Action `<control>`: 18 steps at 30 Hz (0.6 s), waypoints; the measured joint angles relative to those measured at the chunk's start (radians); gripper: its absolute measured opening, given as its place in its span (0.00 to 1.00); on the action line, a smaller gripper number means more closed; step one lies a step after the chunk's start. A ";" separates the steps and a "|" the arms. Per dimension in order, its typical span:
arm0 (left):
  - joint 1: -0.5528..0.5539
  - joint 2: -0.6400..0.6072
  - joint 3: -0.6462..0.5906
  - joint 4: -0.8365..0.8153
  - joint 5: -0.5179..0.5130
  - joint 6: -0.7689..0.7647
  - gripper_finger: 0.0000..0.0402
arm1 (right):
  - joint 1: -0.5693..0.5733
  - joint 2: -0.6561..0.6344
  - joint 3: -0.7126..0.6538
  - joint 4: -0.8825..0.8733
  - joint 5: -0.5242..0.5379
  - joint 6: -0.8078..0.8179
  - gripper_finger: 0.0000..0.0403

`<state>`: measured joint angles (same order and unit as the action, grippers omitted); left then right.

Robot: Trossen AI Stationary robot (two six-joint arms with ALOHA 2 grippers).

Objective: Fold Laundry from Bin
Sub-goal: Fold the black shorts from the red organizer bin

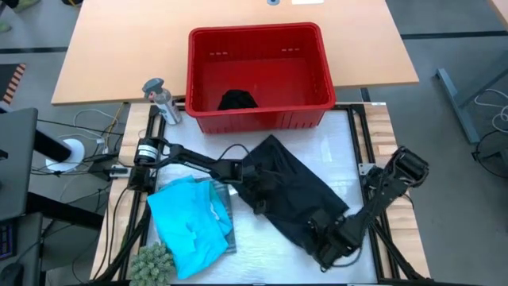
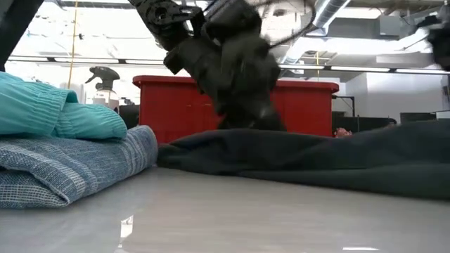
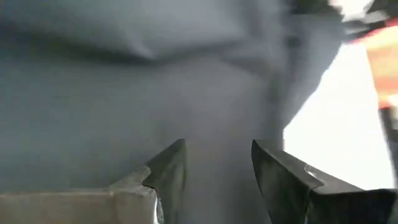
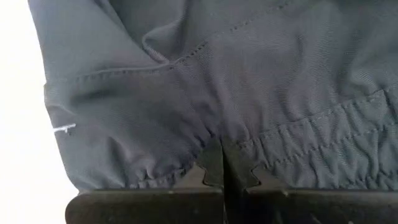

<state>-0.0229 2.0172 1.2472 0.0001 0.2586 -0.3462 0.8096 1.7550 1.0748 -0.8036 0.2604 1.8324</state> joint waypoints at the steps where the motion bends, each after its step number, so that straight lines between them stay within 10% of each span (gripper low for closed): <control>1: -0.013 0.001 0.000 0.025 0.029 -0.041 0.42 | 0.024 0.000 0.000 -0.015 -0.007 0.034 0.03; 7: -0.078 -0.062 0.082 0.113 0.052 -0.046 0.42 | 0.155 0.000 0.000 -0.053 -0.048 0.138 0.04; 13: -0.108 -0.076 0.160 0.006 -0.418 0.450 0.42 | 0.220 0.000 0.000 -0.033 -0.079 0.094 0.04; 18: 0.003 -0.075 0.127 -0.100 -0.234 0.248 0.42 | 0.253 0.000 0.000 -0.029 -0.137 0.073 0.04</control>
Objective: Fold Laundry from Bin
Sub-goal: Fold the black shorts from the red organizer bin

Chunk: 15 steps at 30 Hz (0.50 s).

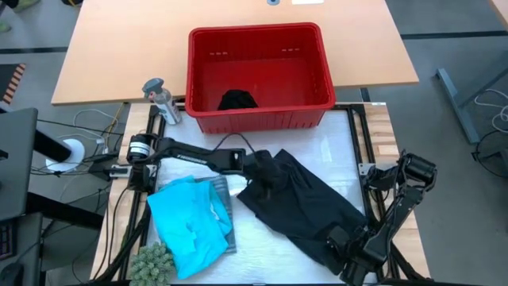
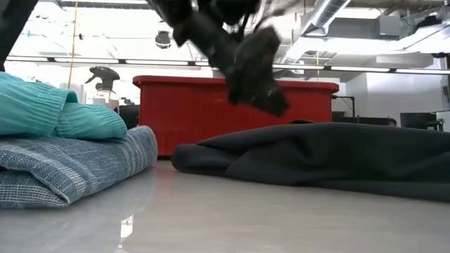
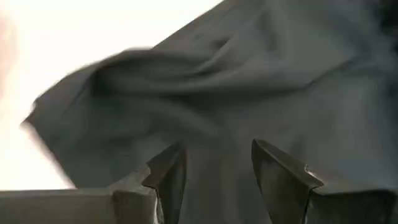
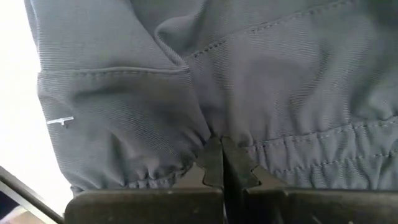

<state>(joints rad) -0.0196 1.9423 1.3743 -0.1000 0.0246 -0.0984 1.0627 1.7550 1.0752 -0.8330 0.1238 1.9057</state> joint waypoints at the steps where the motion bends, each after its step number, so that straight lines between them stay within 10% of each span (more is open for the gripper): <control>1: 0.020 0.000 -0.018 0.000 0.018 -0.016 0.42 | 0.004 0.000 0.000 0.000 0.000 0.000 0.04; 10: 0.064 0.008 -0.054 -0.078 0.139 -0.051 0.42 | 0.009 0.000 0.000 -0.001 0.001 -0.017 0.04; 15: -0.027 0.008 -0.054 -0.086 0.038 0.040 0.42 | 0.007 0.000 0.000 -0.009 0.001 -0.022 0.04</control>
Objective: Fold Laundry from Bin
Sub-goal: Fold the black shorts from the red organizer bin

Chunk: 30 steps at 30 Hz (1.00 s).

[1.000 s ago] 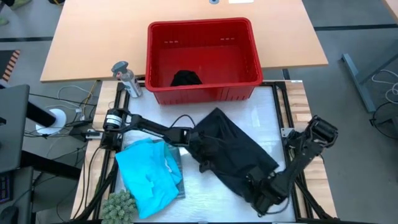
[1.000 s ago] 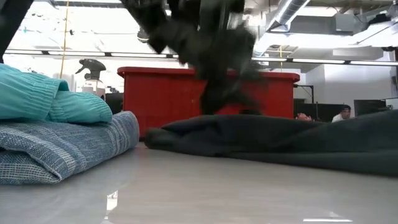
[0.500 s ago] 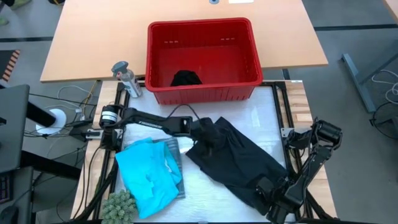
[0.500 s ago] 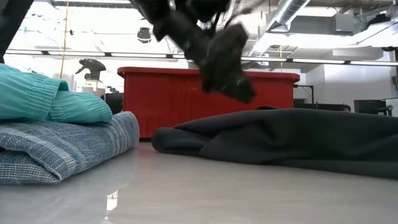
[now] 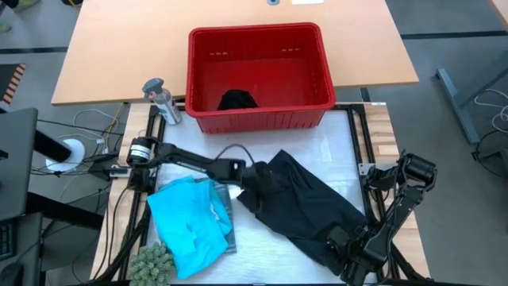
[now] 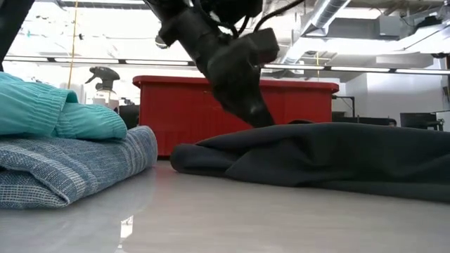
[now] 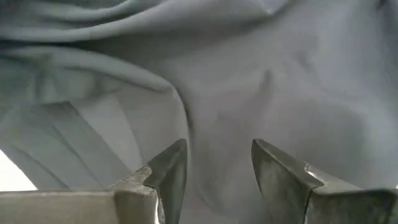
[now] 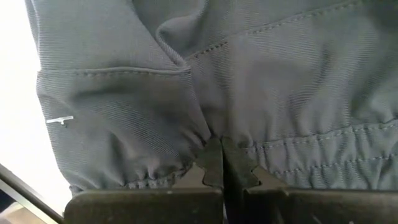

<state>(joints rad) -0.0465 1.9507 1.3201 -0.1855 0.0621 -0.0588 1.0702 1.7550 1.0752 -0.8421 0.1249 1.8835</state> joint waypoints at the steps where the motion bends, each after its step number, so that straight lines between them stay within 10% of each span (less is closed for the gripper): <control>1: -0.020 0.010 0.000 0.006 -0.049 0.028 0.42 | 0.000 0.000 0.000 0.000 0.000 0.000 0.04; 11: -0.044 0.094 -0.004 0.069 -0.249 0.047 0.42 | 0.000 0.000 -0.002 0.018 0.004 -0.007 0.04; 21: 0.009 0.123 0.008 0.034 -0.178 -0.035 0.41 | 0.003 0.001 -0.002 0.041 0.005 -0.008 0.04; 30: -0.005 0.042 0.079 -0.160 -0.215 -0.002 0.04 | 0.003 0.001 -0.001 0.036 0.006 -0.008 0.04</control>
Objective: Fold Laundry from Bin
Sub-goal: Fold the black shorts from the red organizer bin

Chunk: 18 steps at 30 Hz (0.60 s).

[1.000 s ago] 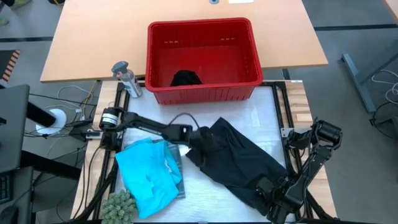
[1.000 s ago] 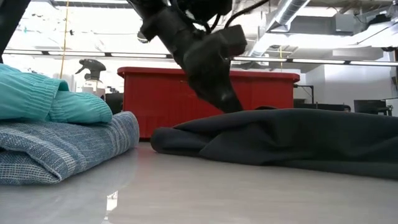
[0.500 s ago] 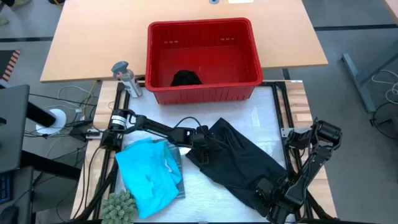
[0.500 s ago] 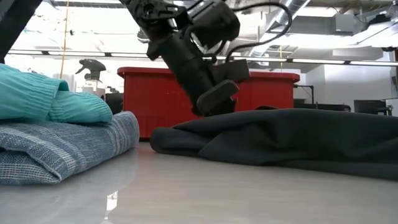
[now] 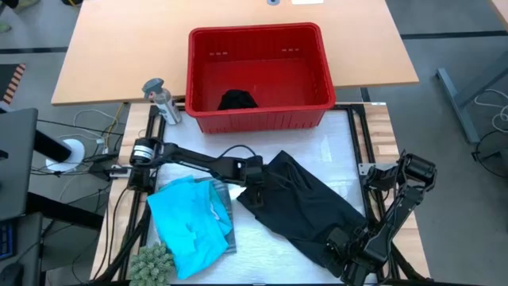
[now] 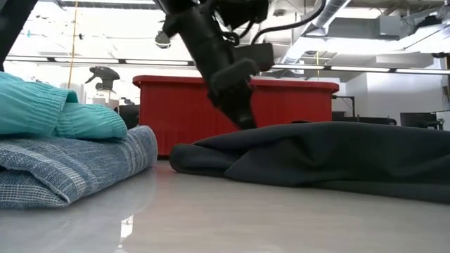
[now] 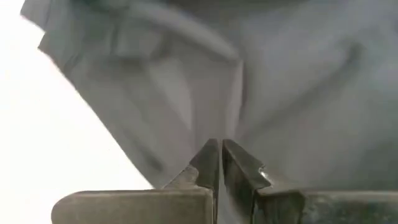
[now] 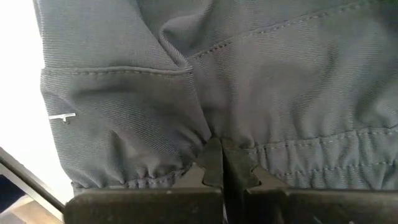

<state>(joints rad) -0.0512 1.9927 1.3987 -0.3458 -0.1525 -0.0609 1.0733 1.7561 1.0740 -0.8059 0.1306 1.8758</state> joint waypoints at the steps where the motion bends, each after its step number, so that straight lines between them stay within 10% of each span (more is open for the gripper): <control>1: -0.001 -0.011 0.000 -0.024 -0.011 -0.003 0.02 | 0.000 0.000 0.000 0.000 0.000 0.000 0.04; 6: 0.001 -0.058 -0.001 -0.171 -0.142 -0.054 0.00 | 0.000 0.000 0.000 -0.001 0.000 0.000 0.04; 10: 0.013 -0.062 -0.002 0.026 -0.244 -0.103 0.03 | 0.000 0.000 0.000 0.000 0.000 0.000 0.04; 18: 0.162 -0.042 -0.003 0.243 0.121 -0.101 0.20 | 0.000 0.000 0.000 0.017 0.000 0.001 0.04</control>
<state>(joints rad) 0.1103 1.9503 1.3953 -0.1032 -0.0316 -0.1621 1.0733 1.7561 1.0740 -0.7885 0.1309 1.8771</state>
